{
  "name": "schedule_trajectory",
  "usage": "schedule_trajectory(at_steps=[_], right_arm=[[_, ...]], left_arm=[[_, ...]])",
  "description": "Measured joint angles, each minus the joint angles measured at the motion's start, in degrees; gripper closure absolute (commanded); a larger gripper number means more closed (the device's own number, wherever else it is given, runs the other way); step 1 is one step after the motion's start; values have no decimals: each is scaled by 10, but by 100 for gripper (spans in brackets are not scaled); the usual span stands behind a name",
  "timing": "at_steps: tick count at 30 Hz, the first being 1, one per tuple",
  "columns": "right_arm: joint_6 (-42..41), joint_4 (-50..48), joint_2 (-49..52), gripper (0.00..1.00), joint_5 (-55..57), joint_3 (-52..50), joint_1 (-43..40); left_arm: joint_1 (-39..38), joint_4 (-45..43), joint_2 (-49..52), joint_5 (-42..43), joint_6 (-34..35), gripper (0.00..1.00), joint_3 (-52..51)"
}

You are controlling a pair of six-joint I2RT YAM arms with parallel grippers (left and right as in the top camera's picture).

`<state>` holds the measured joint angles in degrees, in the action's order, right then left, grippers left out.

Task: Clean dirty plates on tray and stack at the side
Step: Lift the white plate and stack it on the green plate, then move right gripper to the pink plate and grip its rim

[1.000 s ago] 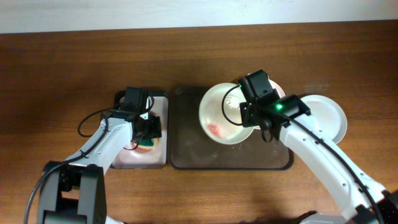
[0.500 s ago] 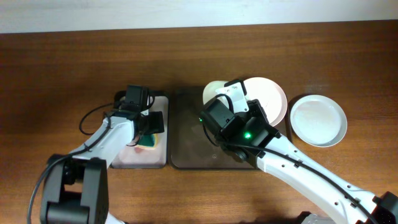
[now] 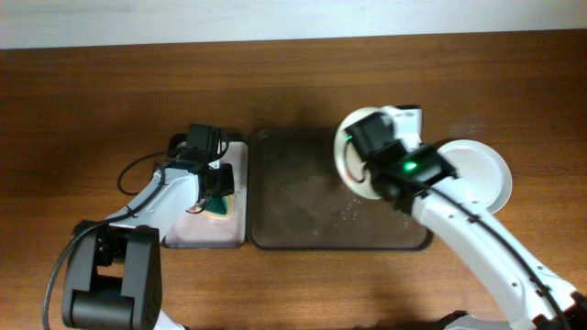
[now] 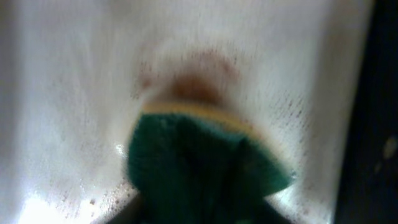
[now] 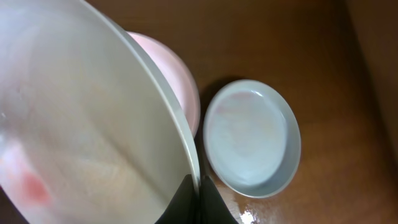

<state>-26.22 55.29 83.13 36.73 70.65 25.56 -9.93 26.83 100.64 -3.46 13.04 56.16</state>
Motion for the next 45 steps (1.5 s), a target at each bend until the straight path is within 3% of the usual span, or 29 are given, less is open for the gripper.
schedule_trajectory(at_steps=[5, 9, 15, 17, 18, 19, 21, 23, 24, 25, 26, 30, 33, 34, 35, 40, 45], right_arm=[[-11, 27, -43, 96, -121, 1, -195], [-16, 52, -43, 96, -202, 1, -368], [-20, 59, -17, 96, -238, 1, -531], [-21, 51, 11, 96, -238, 1, -549], [-21, 45, 22, 96, -239, 1, -551], [-21, 40, 35, 96, -242, 1, -551], [-21, 35, 55, 90, -249, 1, -551], [-21, 31, 74, 80, -266, 1, -551], [-16, 27, 76, 76, -282, 1, -551], [-5, 21, 76, 73, -300, 1, -551], [8, 14, 76, 69, -324, 1, -551], [74, -3, 76, 61, -461, 1, -547], [138, -2, 76, 49, -534, 1, -491], [157, 0, 76, 49, -544, 1, -458], [164, 2, 76, 49, -547, 1, -438], [183, 9, 114, 51, -535, 1, -336], [141, 4, 209, 57, -492, 0, -305]], left_arm=[[0, 94, -7, 0, 0, 21, 6], [0, 122, -7, 7, 0, 40, 6], [-10, 126, -7, 17, 0, 46, 6], [-12, 126, -7, 17, 0, 59, 6], [-12, 126, -6, 18, -1, 78, 6], [-12, 126, -4, 19, 0, 87, 6], [-12, 126, 2, 21, 2, 100, 6], [-13, 126, 5, 24, 1, 100, 6], [-13, 126, 5, 24, 0, 97, 6], [-13, 126, 5, 24, 0, 71, 6], [-13, 126, 5, 24, 0, 32, 6], [-13, 148, 11, 24, 0, 28, 16], [-13, 160, 16, 24, 0, 26, 32], [-13, 161, 16, 24, 0, 26, 37], [-13, 161, 16, 24, 0, 18, 45], [-13, 161, 17, 24, 0, 18, 51], [-13, 161, 18, 24, 0, 13, 51]])
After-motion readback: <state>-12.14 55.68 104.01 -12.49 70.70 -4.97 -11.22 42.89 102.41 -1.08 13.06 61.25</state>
